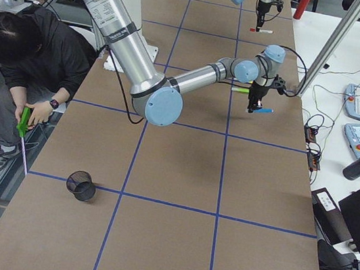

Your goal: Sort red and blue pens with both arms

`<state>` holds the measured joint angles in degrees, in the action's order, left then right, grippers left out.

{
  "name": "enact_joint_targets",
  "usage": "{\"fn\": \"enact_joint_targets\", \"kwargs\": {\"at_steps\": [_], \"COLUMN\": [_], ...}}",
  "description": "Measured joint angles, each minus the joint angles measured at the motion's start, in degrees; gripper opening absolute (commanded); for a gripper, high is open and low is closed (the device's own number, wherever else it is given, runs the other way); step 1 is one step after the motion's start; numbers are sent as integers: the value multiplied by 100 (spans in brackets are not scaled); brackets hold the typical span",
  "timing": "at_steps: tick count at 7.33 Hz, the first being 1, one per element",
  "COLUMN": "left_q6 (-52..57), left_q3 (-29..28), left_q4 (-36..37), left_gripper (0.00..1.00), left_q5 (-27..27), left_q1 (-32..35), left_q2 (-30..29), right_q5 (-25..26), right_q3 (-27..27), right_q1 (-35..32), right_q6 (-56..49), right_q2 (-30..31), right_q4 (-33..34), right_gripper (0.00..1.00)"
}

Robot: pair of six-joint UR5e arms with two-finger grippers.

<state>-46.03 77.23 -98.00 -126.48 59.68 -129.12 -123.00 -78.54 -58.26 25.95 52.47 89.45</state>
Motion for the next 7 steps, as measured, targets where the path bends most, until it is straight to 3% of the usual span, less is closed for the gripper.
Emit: {"fn": "enact_joint_targets", "kwargs": {"at_steps": [1, 4, 7], "left_q6": [284, 1130, 2503], "left_q3": [361, 1083, 1685], "left_q4": [383, 1254, 2520], "left_gripper": [0, 0, 0], "left_q5": [-17, 2, 206], "left_q1": [91, 429, 820], "left_q2": [149, 419, 717], "right_q5": [1, 387, 717], "right_q3": [-258, -786, -849], "right_q1": [-167, -739, -1290], "right_q6": [-275, -1986, -3288], "right_q2": [321, 767, 1374], "right_q4": [136, 1348, 1634], "right_gripper": [0, 0, 0]}}
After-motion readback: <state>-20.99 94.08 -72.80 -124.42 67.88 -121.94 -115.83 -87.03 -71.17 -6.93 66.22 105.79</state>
